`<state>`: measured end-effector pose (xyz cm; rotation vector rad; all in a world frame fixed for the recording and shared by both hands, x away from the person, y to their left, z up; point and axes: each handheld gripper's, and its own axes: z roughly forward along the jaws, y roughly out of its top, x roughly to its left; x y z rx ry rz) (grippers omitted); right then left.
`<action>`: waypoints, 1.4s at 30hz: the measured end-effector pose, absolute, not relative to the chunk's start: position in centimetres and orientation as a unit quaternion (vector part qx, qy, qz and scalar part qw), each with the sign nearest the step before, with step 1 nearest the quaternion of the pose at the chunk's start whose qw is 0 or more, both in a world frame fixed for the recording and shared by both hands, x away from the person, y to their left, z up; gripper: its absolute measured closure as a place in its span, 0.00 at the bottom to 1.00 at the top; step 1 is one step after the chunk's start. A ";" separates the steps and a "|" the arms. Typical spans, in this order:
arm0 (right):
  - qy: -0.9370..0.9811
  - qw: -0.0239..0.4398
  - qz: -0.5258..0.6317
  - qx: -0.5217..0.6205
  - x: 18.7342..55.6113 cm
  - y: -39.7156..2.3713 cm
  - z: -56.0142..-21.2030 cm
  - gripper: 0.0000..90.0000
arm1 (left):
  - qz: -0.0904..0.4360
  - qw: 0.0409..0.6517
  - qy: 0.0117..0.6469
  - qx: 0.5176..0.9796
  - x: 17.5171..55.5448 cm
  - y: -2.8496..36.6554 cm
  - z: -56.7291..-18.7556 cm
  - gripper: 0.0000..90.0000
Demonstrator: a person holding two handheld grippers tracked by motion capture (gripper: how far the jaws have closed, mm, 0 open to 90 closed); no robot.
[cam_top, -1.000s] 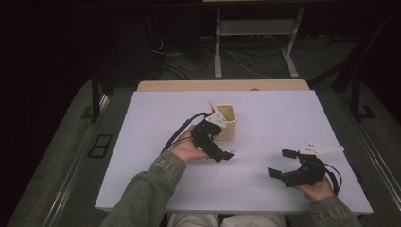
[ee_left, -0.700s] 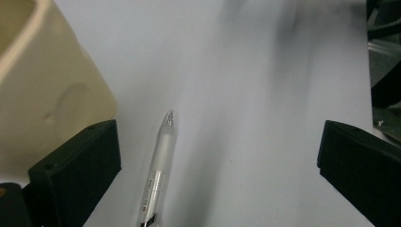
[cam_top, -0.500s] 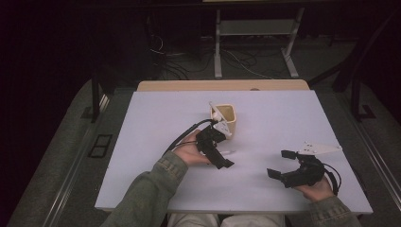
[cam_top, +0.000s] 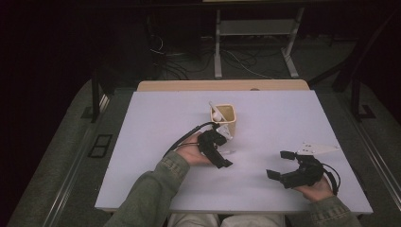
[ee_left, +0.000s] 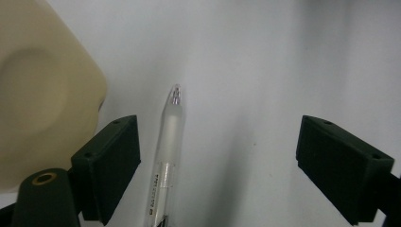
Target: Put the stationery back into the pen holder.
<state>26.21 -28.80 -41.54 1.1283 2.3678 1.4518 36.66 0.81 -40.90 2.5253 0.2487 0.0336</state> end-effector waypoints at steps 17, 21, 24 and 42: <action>0.790 0.066 0.481 0.374 26.2 -28.6 -41.6 0.00 | 0.034 0.288 0.098 0.952 37.4 0.2 -42.4 0.45; 0.792 0.065 0.479 0.373 26.2 -28.6 -41.7 0.00 | 0.035 0.291 0.102 0.951 37.8 0.2 -42.7 0.52; 0.792 0.064 0.479 0.372 26.2 -28.5 -41.7 0.00 | 0.035 0.288 0.094 0.952 38.1 0.2 -42.9 0.57; 0.793 0.064 0.478 0.372 26.3 -28.5 -41.7 0.00 | 0.027 0.293 0.089 0.952 38.4 0.1 -43.5 0.80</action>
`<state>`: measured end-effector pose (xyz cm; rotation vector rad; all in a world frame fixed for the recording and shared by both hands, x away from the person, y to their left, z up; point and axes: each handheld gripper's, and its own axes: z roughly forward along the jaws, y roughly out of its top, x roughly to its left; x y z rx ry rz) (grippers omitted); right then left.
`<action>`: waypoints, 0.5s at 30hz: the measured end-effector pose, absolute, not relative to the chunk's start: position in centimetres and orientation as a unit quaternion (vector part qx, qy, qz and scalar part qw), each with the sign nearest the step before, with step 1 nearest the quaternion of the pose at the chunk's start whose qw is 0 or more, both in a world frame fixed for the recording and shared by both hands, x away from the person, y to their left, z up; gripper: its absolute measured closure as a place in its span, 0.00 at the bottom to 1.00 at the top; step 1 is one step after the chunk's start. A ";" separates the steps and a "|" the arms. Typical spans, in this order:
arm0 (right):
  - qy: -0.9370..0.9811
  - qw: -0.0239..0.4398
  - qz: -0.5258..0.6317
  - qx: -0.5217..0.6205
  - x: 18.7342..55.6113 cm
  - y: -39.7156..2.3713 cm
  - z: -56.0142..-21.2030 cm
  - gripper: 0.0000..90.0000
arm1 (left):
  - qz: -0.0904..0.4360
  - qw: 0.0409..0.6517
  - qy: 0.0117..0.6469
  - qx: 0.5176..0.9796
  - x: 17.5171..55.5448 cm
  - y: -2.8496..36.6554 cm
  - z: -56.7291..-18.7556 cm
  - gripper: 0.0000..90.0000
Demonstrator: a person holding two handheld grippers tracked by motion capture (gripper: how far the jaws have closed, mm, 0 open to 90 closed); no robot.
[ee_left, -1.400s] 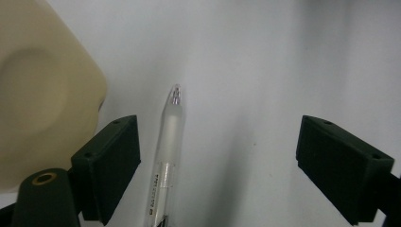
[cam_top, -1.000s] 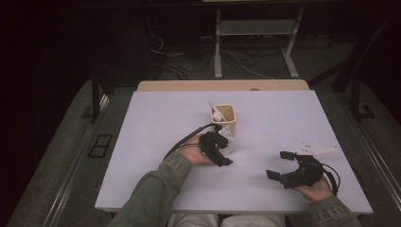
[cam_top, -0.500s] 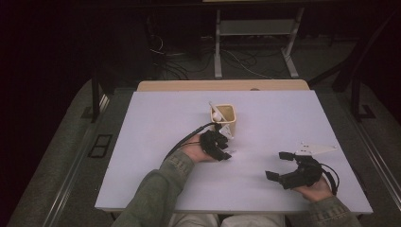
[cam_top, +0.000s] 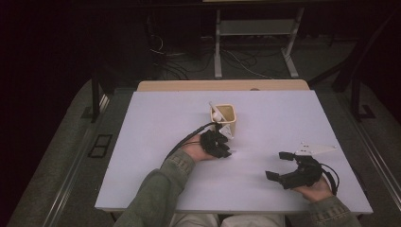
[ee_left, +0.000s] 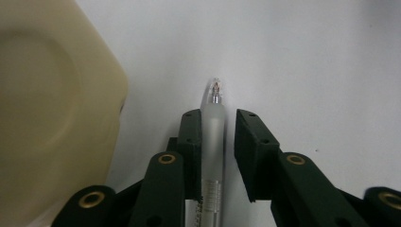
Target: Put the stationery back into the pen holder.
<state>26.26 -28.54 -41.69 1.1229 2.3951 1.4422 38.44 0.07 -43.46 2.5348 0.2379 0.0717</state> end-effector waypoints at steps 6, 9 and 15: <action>0.793 0.064 0.478 0.372 26.2 -28.5 -41.7 0.00 | 0.031 0.279 0.073 0.957 38.6 0.2 -43.3 0.87; 0.794 0.065 0.478 0.371 26.3 -28.5 -41.7 0.00 | 0.031 0.287 0.080 0.954 38.4 0.1 -43.4 0.88; 0.794 0.064 0.478 0.371 26.3 -28.5 -41.7 0.00 | 0.027 0.288 0.082 0.954 38.5 0.1 -43.4 0.88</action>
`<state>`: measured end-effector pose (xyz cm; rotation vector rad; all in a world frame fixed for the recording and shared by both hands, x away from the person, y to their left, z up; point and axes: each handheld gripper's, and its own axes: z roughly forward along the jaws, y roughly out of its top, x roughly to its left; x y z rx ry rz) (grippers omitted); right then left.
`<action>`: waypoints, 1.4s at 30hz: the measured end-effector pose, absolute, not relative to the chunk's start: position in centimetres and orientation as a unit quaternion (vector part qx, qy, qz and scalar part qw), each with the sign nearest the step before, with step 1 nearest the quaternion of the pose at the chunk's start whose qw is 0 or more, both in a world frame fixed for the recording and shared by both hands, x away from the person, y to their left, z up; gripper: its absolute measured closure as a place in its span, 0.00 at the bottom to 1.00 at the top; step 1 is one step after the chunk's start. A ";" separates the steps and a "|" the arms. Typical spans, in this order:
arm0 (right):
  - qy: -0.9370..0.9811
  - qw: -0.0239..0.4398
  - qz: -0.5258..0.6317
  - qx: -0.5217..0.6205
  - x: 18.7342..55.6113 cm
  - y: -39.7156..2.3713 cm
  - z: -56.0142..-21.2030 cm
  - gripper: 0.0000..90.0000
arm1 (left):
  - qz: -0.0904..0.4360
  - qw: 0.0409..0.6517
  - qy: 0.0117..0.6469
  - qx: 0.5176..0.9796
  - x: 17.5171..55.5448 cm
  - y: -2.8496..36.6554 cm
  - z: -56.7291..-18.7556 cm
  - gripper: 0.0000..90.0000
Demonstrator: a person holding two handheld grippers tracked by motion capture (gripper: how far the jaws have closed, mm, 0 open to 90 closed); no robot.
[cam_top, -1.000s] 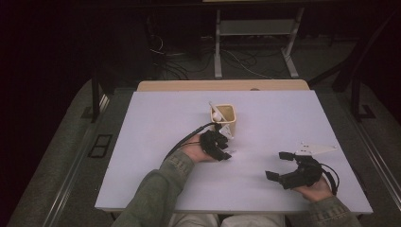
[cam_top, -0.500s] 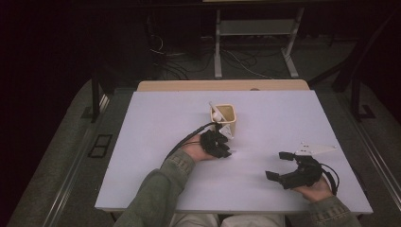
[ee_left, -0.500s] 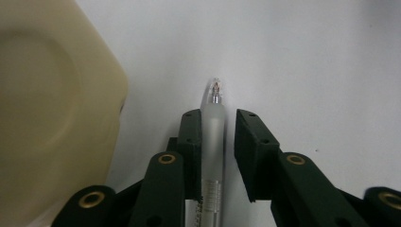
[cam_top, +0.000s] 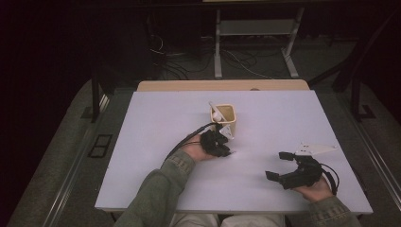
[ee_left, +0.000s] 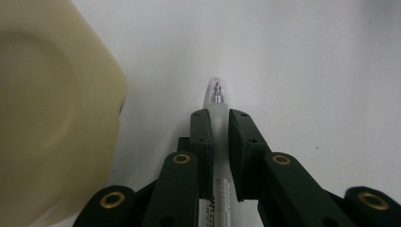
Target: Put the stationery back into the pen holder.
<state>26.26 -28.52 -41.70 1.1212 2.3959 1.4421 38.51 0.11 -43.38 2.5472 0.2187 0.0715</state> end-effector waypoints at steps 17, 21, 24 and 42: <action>0.793 0.065 0.478 0.372 26.3 -28.6 -41.7 0.00 | 0.018 0.347 0.095 0.933 38.6 1.7 -40.9 0.88; 0.793 0.065 0.478 0.373 26.3 -28.6 -41.7 0.00 | 0.017 0.361 0.097 0.927 38.6 2.2 -40.1 0.88; 0.793 0.065 0.477 0.373 26.3 -28.6 -41.7 0.00 | 0.020 0.377 0.102 0.920 38.6 2.5 -39.5 0.88; 0.791 0.066 0.479 0.373 26.3 -28.6 -41.7 0.00 | 0.034 0.473 0.117 0.873 38.9 4.4 -35.2 0.88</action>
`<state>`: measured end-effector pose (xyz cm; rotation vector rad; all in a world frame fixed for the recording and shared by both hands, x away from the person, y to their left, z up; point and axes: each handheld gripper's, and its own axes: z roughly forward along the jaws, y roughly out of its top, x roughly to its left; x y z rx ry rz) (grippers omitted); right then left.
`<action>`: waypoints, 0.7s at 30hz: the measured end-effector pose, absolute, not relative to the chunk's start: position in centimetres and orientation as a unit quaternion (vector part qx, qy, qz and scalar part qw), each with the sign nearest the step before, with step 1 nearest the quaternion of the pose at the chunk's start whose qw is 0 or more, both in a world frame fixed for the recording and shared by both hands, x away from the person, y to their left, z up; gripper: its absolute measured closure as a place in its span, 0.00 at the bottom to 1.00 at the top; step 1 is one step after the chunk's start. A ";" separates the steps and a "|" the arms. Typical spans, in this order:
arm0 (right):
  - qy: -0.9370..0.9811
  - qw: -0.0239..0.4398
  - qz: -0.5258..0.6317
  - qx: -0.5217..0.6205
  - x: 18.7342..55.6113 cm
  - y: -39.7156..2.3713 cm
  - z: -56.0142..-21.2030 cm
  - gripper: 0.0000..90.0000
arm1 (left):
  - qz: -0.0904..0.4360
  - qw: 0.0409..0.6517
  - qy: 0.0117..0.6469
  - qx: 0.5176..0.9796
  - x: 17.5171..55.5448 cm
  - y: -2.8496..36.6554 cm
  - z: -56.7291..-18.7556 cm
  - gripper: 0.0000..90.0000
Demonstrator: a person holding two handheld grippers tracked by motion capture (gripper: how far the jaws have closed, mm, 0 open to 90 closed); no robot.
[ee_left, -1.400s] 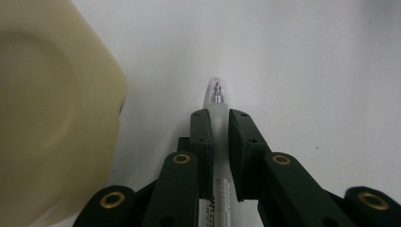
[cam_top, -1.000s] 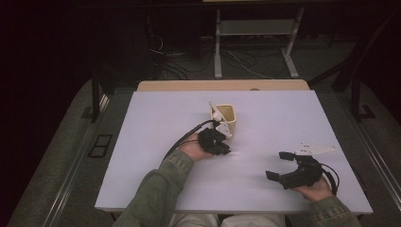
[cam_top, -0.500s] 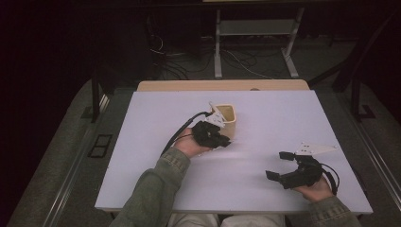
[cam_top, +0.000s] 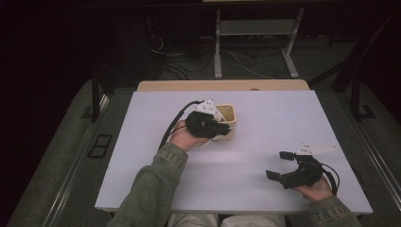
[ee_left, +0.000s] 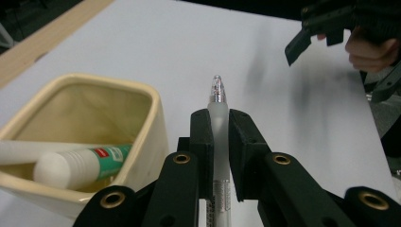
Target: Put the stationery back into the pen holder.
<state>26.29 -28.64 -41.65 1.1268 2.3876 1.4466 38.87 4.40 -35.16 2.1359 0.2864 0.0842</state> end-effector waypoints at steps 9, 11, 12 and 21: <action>0.791 0.066 0.480 0.373 26.3 -28.6 -41.7 0.00 | 0.039 0.509 0.122 0.851 39.0 4.9 -33.2 0.88; 0.791 0.065 0.480 0.374 26.3 -28.6 -41.6 0.00 | 0.039 0.514 0.122 0.848 39.0 5.0 -32.7 0.88; 0.791 0.065 0.480 0.374 26.3 -28.6 -41.6 0.00 | 0.039 0.520 0.122 0.844 39.0 5.0 -32.4 0.88; 0.791 0.066 0.480 0.374 26.3 -28.6 -41.7 0.00 | 0.044 0.543 0.119 0.830 39.2 4.9 -30.6 0.88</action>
